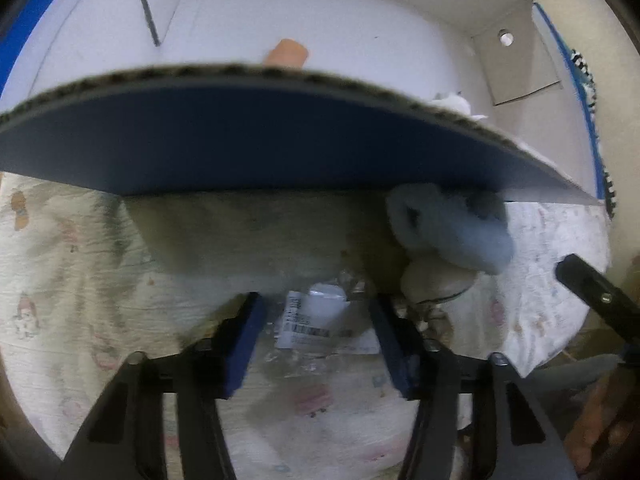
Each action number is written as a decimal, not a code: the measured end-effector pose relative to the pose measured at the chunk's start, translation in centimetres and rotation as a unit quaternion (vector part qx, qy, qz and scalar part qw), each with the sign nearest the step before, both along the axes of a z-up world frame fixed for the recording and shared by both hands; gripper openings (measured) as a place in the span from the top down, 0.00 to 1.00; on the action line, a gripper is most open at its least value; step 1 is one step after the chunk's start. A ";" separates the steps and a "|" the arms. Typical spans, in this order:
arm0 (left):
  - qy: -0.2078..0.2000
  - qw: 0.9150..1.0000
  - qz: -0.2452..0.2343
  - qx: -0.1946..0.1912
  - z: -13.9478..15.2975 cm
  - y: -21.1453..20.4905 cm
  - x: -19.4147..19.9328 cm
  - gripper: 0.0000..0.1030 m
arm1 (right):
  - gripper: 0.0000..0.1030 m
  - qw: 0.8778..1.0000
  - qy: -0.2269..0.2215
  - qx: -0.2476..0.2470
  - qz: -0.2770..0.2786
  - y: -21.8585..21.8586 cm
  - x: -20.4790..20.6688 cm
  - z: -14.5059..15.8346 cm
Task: Organize soft objects
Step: 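Withdraw both grippers from the box toward the plastic bag and slipper, then grasp the plastic bag with the left gripper while the right gripper grasps the lace scrunchie, then carry the plastic bag and lace scrunchie into the box and open both grippers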
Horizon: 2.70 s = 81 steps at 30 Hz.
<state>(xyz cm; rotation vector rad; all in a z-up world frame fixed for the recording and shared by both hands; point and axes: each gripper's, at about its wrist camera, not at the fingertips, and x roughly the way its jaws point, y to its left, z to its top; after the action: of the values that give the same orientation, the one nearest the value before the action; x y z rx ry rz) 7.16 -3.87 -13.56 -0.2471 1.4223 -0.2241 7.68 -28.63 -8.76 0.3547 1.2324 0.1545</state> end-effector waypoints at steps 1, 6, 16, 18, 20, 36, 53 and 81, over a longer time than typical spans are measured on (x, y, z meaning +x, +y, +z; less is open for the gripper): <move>0.005 1.000 -0.001 -0.008 0.0 -0.1 0.0 0.68 | 0.26 1.000 0.004 0.004 -0.002 0.0 0.1 -0.2; 0.002 1.000 -0.005 -0.014 0.4 -0.2 -0.5 0.80 | 0.26 0.997 0.033 0.059 -0.023 -0.6 0.7 -1.5; -0.058 0.998 0.022 0.021 4.3 2.4 -2.9 0.82 | 0.26 0.995 0.062 0.069 -0.029 -0.7 0.2 -2.9; -0.068 0.997 0.037 0.029 5.1 3.4 -3.4 0.82 | 0.26 0.995 0.067 0.077 -0.016 0.1 0.2 -3.1; -0.074 0.995 0.047 0.039 5.5 4.5 -3.5 0.82 | 0.26 0.995 0.069 0.076 0.003 1.3 0.3 -3.1; -0.098 0.990 0.092 0.051 6.6 8.1 -2.6 0.82 | 0.26 0.987 0.074 -0.048 0.136 11.6 1.8 -6.8; -0.096 0.991 0.069 0.067 5.7 6.5 -1.9 0.82 | 0.79 0.979 0.047 -0.048 0.191 13.4 -0.9 -5.6; -0.160 0.983 0.044 0.075 9.6 5.5 -4.5 0.82 | 0.81 0.981 -0.025 0.011 0.193 8.9 -5.4 1.3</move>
<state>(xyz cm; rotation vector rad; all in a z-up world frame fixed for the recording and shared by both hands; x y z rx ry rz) 2.64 1.65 -4.00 -0.1411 1.1009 -0.0781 2.25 -19.73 -7.43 0.1253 1.2402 0.5082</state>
